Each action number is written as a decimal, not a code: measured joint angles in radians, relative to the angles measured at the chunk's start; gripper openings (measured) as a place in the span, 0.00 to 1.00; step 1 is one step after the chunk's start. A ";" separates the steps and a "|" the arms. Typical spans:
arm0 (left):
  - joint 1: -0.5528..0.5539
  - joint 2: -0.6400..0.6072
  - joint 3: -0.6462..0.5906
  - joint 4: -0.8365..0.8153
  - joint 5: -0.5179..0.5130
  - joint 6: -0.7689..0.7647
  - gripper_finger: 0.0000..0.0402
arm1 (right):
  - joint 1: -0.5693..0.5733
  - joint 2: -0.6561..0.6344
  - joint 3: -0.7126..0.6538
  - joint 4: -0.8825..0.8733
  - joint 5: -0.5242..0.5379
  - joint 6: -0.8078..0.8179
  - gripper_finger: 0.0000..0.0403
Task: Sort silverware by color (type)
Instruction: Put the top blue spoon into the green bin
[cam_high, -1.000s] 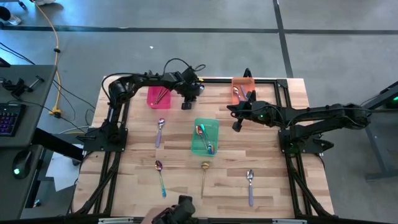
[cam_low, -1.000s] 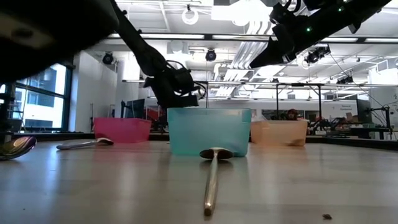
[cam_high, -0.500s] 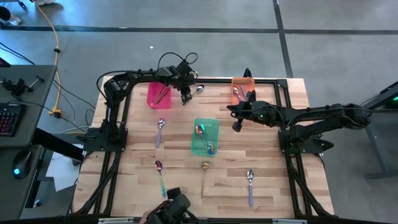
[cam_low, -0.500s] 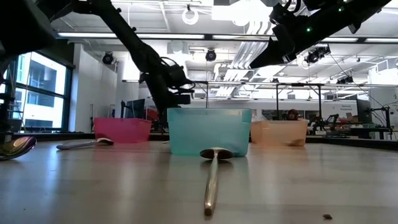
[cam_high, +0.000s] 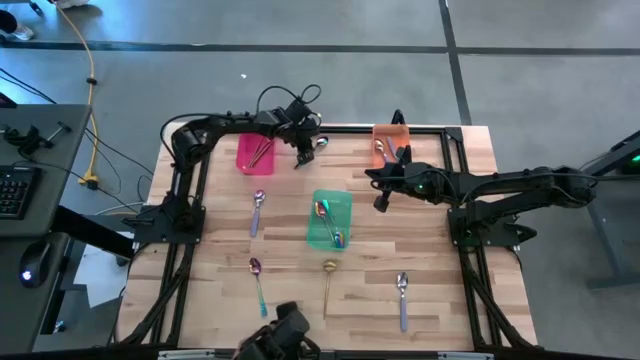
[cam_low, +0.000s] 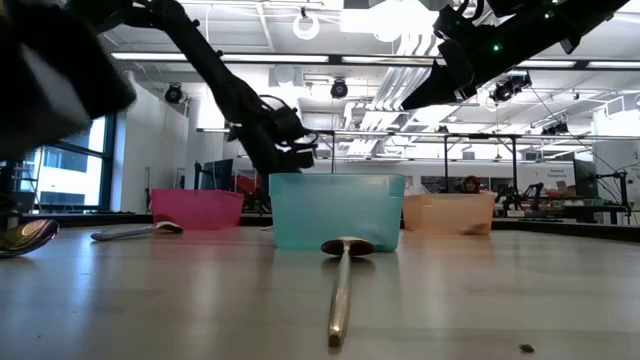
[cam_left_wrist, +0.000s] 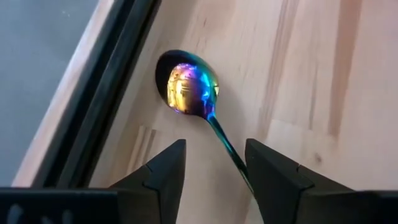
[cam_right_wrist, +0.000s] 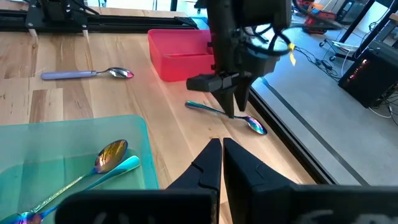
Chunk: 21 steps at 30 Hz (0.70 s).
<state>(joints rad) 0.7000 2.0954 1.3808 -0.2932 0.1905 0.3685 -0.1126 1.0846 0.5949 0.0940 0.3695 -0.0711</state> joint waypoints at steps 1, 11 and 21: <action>-0.002 0.011 0.000 0.011 0.000 0.000 0.39 | 0.000 0.000 0.000 0.000 0.000 0.000 0.00; -0.011 0.033 0.001 0.020 -0.036 0.056 0.31 | 0.000 0.000 0.000 0.000 0.000 0.000 0.00; -0.010 0.030 0.002 0.008 -0.051 0.115 0.03 | 0.000 0.000 0.000 0.000 0.000 0.000 0.00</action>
<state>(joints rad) 0.6899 2.1256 1.3827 -0.2850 0.1397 0.4837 -0.1125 1.0847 0.5949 0.0940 0.3697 -0.0715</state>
